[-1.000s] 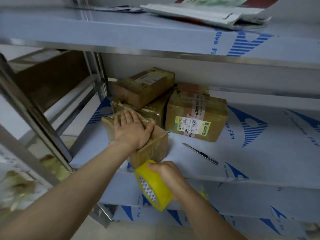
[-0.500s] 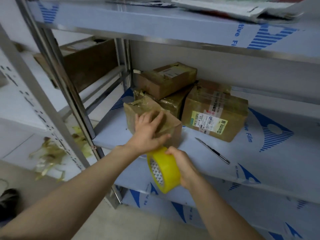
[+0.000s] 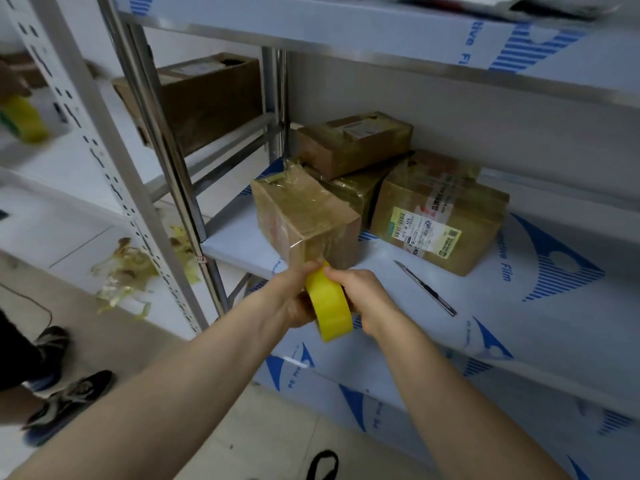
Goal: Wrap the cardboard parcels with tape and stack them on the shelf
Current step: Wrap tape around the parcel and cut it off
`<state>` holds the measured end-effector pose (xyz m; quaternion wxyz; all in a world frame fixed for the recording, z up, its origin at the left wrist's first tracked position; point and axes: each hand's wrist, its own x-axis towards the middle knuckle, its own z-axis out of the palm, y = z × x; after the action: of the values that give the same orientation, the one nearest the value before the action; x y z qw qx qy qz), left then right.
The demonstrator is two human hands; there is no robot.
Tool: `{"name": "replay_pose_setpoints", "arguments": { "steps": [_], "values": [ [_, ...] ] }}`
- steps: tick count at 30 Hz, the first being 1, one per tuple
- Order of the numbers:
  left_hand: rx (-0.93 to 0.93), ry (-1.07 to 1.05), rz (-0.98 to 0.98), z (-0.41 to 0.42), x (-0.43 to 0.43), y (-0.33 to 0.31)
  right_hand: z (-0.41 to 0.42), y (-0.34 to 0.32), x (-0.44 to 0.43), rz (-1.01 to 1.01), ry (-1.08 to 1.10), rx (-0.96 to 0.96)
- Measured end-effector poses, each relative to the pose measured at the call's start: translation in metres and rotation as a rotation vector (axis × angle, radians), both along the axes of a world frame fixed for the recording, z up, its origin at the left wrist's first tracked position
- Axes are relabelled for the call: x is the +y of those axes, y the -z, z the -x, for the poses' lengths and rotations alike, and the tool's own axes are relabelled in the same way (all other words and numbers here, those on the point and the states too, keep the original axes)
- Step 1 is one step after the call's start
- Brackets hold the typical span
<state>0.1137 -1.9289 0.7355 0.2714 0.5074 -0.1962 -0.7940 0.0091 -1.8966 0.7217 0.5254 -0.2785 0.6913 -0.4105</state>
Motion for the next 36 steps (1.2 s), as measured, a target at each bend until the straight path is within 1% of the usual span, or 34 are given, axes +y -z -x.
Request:
{"name": "replay_pose_setpoints", "arguments": {
  "steps": [1,3,4,5,6,8,10,12,14,15,17,19,20,21,24,25,26,27,29,31,32,34,36],
  "values": [
    [0.014,-0.016,0.037,0.004,0.001,-0.001,0.005,-0.003,0.001,0.022,-0.016,0.080],
    [-0.037,-0.047,0.110,0.008,-0.001,-0.003,0.025,-0.005,0.003,0.097,0.046,0.240],
    [-0.084,-0.061,0.127,0.009,-0.002,-0.003,0.040,-0.002,0.004,0.155,0.099,0.355],
    [-0.121,-0.068,0.133,0.009,-0.003,-0.001,0.058,0.005,0.006,0.197,0.141,0.527],
    [-0.146,-0.075,0.131,0.008,-0.006,0.002,0.077,0.012,0.010,0.183,0.153,0.730],
    [-0.168,-0.084,0.120,0.006,-0.008,0.005,0.114,0.035,0.020,0.030,0.060,1.071],
    [-0.173,-0.085,0.101,0.008,-0.008,0.005,0.137,0.056,0.033,-0.128,-0.093,1.265],
    [-0.159,-0.087,0.094,0.010,-0.003,0.003,0.147,0.066,0.041,-0.154,-0.170,1.364],
    [-0.131,-0.101,0.101,0.012,0.000,0.003,0.152,0.062,0.040,-0.121,-0.187,1.357],
    [-0.123,-0.111,0.104,0.013,0.000,0.003,0.153,0.056,0.038,-0.115,-0.183,1.309],
    [-0.117,-0.127,0.113,0.014,-0.001,0.003,0.151,0.040,0.033,-0.068,-0.112,1.128],
    [-0.121,-0.137,0.112,0.015,-0.001,0.001,0.137,0.018,0.029,0.055,-0.004,0.913],
    [-0.123,-0.141,0.114,0.015,-0.002,0.001,0.125,0.006,0.024,0.149,0.016,0.848],
    [-0.124,-0.143,0.117,0.015,-0.002,0.001,0.111,-0.007,0.018,0.253,-0.003,0.830],
    [-0.124,-0.146,0.116,0.016,-0.001,-0.001,0.061,-0.045,-0.007,0.554,-0.231,0.792],
    [-0.123,-0.149,0.114,0.017,-0.001,-0.001,0.047,-0.055,-0.016,0.598,-0.338,0.746],
    [-0.119,-0.148,0.113,0.017,-0.001,-0.002,0.037,-0.061,-0.025,0.593,-0.446,0.713],
    [-0.112,-0.145,0.112,0.018,0.000,-0.003,0.030,-0.064,-0.034,0.546,-0.540,0.730],
    [-0.099,-0.152,0.120,0.019,0.002,-0.004,0.023,-0.062,-0.048,0.418,-0.657,0.911],
    [-0.097,-0.185,0.154,0.020,0.003,0.000,0.024,-0.053,-0.056,0.391,-0.634,1.068],
    [-0.114,-0.208,0.181,0.022,0.001,0.004,0.024,-0.048,-0.058,0.414,-0.589,1.100],
    [-0.171,-0.229,0.241,0.025,0.000,0.009,0.025,-0.042,-0.061,0.464,-0.545,1.116],
    [-0.206,-0.220,0.286,0.029,0.002,0.011,0.027,-0.041,-0.064,0.467,-0.539,1.121]
  ]
}}
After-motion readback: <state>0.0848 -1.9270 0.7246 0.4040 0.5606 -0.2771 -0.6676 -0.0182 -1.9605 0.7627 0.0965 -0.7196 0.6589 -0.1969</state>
